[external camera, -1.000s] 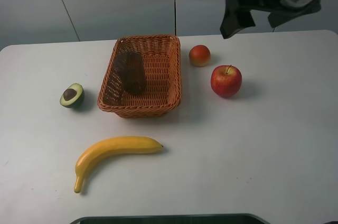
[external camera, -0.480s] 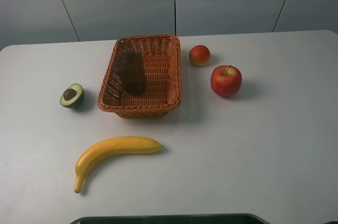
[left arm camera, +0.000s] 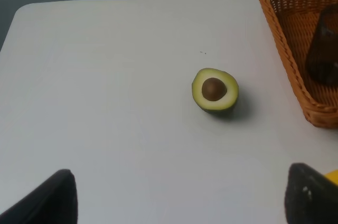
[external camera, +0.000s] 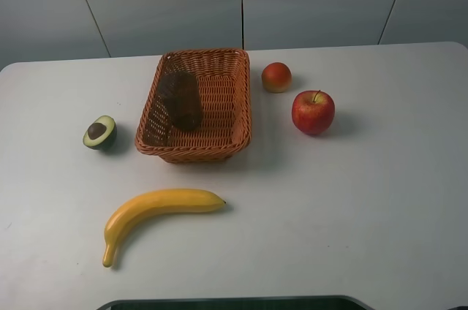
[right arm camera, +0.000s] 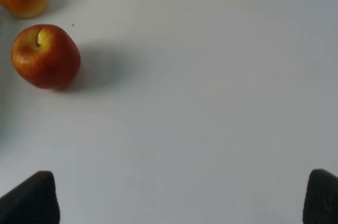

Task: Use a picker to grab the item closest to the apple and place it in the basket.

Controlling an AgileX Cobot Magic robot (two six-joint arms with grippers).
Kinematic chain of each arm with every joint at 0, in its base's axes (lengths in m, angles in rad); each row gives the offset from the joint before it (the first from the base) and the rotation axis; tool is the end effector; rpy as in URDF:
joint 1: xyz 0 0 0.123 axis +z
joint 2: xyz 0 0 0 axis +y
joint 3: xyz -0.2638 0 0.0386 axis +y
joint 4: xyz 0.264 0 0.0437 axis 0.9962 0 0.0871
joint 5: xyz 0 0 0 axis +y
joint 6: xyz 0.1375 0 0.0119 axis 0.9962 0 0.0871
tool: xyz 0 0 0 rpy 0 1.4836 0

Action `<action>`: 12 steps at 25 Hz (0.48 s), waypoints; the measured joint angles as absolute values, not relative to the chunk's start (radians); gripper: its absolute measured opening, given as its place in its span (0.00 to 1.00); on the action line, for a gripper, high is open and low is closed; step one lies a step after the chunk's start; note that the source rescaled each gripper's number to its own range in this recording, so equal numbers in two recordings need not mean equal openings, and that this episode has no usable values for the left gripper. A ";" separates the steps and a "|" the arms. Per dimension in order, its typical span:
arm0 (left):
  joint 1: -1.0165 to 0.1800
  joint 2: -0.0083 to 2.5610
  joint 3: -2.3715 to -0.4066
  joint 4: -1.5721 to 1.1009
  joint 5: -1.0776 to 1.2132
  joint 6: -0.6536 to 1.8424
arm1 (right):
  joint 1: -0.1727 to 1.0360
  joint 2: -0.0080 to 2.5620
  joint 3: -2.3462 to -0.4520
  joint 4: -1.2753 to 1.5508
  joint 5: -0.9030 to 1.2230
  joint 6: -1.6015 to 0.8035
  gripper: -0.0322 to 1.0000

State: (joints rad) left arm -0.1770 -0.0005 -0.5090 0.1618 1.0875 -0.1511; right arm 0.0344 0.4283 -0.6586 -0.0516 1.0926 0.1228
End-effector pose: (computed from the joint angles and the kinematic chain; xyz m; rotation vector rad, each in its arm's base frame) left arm 0.0685 0.0077 0.2645 0.0156 2.0507 -0.0098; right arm 0.1217 -0.0021 0.2740 0.0983 2.3423 0.0122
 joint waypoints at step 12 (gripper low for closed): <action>-0.177 -0.001 -0.509 0.162 1.087 -0.151 | 0.034 0.128 -0.532 0.038 1.064 0.010 1.00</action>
